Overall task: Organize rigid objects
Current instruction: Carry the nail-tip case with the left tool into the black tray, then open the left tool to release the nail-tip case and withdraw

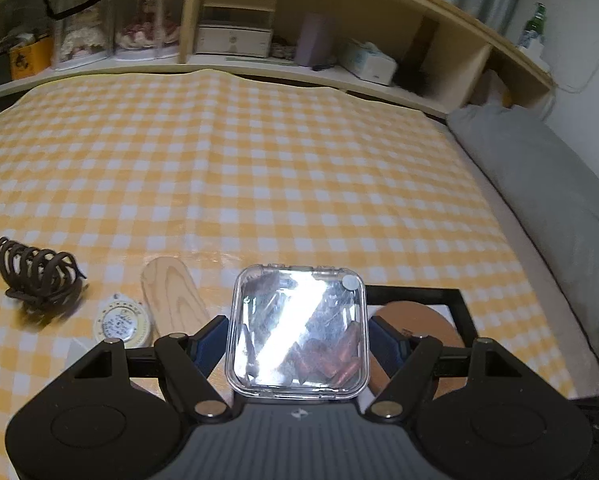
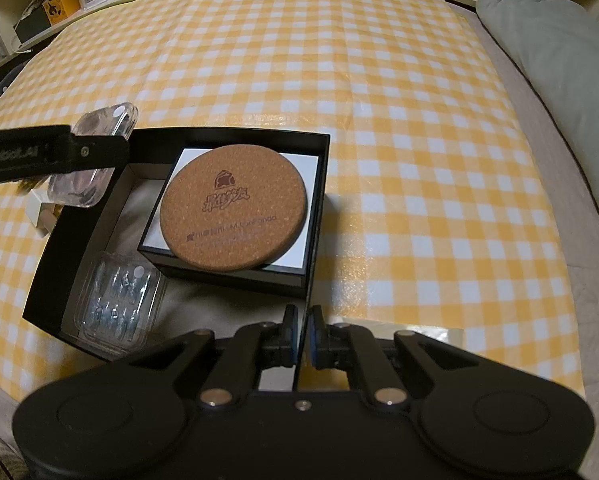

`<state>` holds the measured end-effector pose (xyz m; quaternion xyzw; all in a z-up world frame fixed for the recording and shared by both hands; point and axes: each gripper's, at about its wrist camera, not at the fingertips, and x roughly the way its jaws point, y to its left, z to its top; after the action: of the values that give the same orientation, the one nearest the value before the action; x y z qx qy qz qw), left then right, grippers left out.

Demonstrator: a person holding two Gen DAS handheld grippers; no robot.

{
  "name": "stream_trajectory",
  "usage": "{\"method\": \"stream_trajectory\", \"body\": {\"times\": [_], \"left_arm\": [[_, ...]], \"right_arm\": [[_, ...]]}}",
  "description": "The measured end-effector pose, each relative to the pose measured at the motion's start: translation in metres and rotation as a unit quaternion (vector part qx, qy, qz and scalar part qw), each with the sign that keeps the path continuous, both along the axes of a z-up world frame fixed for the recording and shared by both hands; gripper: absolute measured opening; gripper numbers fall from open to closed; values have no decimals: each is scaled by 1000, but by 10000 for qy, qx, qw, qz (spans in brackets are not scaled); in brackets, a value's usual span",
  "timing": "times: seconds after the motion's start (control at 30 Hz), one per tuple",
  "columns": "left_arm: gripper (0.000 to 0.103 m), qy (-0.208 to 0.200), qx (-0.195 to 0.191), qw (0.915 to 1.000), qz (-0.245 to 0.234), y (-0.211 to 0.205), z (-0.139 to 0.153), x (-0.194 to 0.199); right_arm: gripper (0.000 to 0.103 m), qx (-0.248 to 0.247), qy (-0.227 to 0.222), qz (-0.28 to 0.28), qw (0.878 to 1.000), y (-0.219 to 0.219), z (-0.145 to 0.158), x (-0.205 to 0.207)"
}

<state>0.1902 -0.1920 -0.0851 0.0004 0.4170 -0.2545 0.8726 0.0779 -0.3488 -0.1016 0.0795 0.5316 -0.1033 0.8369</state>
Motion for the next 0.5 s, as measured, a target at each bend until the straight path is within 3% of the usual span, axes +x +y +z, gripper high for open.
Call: {"method": "stream_trajectory", "body": {"times": [0.07,0.5], "left_arm": [[92,84,16,10000,32,2,-2,2],[93,320,159,9993,-45,18,-5,-3]], "right_arm": [[6,-2,1,0,10000,0,0,0],[7,-8,-4,1,10000,1,1,1]]}}
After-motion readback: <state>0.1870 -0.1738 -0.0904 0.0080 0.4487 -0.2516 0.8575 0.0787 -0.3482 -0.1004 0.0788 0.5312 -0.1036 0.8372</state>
